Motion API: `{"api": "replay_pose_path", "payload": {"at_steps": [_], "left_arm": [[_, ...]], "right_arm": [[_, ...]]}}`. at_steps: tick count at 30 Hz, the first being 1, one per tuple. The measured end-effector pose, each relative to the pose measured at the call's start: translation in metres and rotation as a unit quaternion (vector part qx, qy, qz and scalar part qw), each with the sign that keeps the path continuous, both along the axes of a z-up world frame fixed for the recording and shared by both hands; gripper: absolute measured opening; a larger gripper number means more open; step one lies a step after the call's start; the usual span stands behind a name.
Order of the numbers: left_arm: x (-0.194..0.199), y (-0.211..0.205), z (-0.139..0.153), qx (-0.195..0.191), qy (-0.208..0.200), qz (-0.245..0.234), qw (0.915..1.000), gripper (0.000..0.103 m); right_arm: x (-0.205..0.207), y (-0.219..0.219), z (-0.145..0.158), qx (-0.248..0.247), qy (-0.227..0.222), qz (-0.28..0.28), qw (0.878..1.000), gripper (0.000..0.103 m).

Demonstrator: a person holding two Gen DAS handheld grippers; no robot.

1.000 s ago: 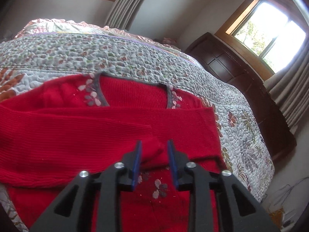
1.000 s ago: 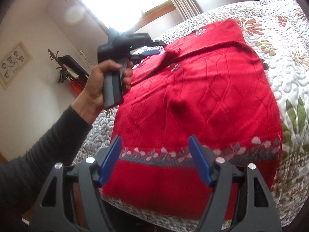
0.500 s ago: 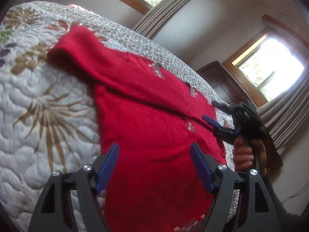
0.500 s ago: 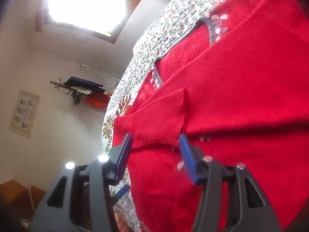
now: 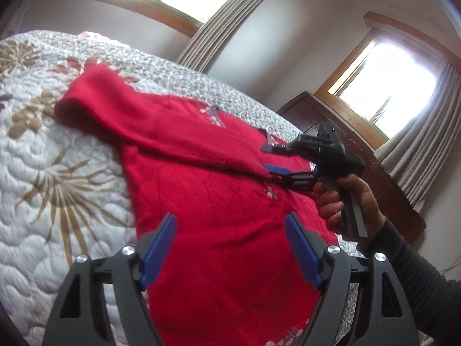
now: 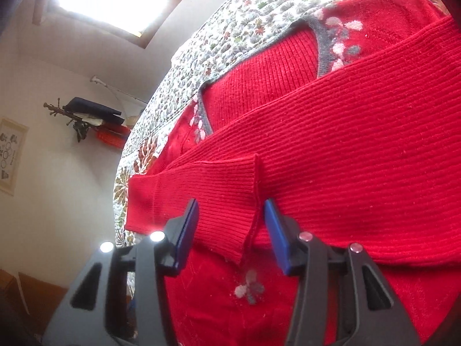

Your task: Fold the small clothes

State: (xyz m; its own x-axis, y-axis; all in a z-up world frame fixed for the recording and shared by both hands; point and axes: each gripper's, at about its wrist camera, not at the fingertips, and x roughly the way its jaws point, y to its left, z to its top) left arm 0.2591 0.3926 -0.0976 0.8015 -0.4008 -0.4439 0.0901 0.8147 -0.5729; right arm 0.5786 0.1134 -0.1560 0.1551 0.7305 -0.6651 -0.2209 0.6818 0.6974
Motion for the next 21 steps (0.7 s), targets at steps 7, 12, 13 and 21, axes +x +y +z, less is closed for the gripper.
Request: {"api": "replay_pose_path", "payload": {"at_steps": [7, 12, 13, 21], "left_arm": [[0.05, 0.012, 0.02, 0.056, 0.024, 0.017, 0.998, 0.084], [0.046, 0.027, 0.003, 0.067, 0.033, 0.041, 0.9963, 0.089], [0.046, 0.029, -0.002, 0.071, 0.037, 0.039, 0.996, 0.089], [0.047, 0.044, -0.014, 0.054, 0.042, 0.056, 0.9961, 0.089]], "right_arm": [[0.004, 0.007, -0.011, 0.001, 0.009, 0.022, 1.0, 0.055], [0.014, 0.015, -0.008, 0.022, 0.012, 0.028, 0.999, 0.058], [0.014, 0.018, -0.007, 0.021, 0.008, 0.03, 0.999, 0.058], [0.014, 0.036, -0.008, 0.009, -0.002, 0.045, 0.999, 0.038]]}}
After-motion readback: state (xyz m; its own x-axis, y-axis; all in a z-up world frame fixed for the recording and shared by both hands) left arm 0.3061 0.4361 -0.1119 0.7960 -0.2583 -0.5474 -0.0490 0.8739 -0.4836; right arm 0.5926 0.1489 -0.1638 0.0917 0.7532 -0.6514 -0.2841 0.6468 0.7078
